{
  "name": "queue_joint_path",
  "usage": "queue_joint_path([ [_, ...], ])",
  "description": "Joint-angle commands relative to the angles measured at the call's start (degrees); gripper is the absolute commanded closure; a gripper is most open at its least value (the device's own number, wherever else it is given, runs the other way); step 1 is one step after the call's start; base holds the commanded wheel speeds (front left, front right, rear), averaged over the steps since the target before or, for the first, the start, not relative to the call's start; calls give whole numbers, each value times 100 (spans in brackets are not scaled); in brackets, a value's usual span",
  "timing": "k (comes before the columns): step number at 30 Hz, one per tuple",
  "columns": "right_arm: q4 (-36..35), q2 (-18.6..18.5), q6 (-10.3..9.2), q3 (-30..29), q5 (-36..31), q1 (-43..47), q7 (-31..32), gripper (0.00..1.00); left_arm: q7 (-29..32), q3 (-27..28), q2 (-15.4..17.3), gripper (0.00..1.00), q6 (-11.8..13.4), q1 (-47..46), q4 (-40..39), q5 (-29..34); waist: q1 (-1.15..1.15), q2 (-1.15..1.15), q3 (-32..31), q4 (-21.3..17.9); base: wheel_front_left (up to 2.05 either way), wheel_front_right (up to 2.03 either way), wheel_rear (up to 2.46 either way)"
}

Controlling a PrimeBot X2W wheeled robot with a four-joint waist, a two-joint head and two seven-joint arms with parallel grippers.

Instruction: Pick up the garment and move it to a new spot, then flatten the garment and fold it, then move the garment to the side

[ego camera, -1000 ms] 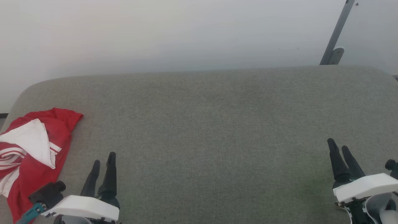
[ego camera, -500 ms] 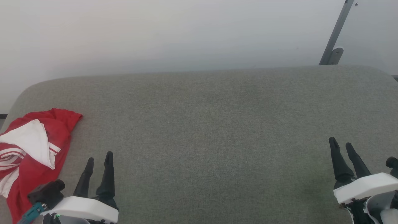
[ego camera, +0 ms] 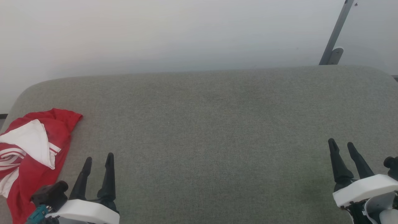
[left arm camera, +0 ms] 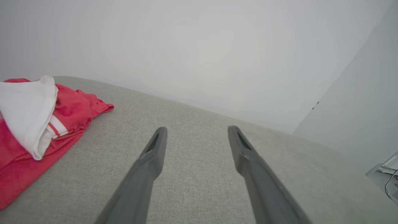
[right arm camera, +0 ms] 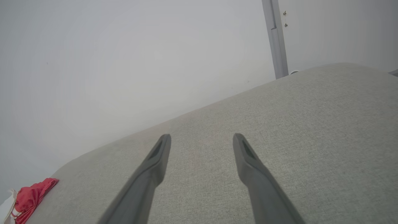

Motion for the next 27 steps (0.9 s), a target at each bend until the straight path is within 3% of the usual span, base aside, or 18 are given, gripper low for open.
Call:
queue_joint_path([
  [1,-48,-44,2,5,-97,-22,-38,0,-47,25,21,0,-16,43,-70,152,0,0,1,0,0,0,0],
  [27,-131,-263,1,153,-981,44,-241,0,-368,-50,47,0,-90,186,-190,1286,0,0,0,-11,0,0,0],
])
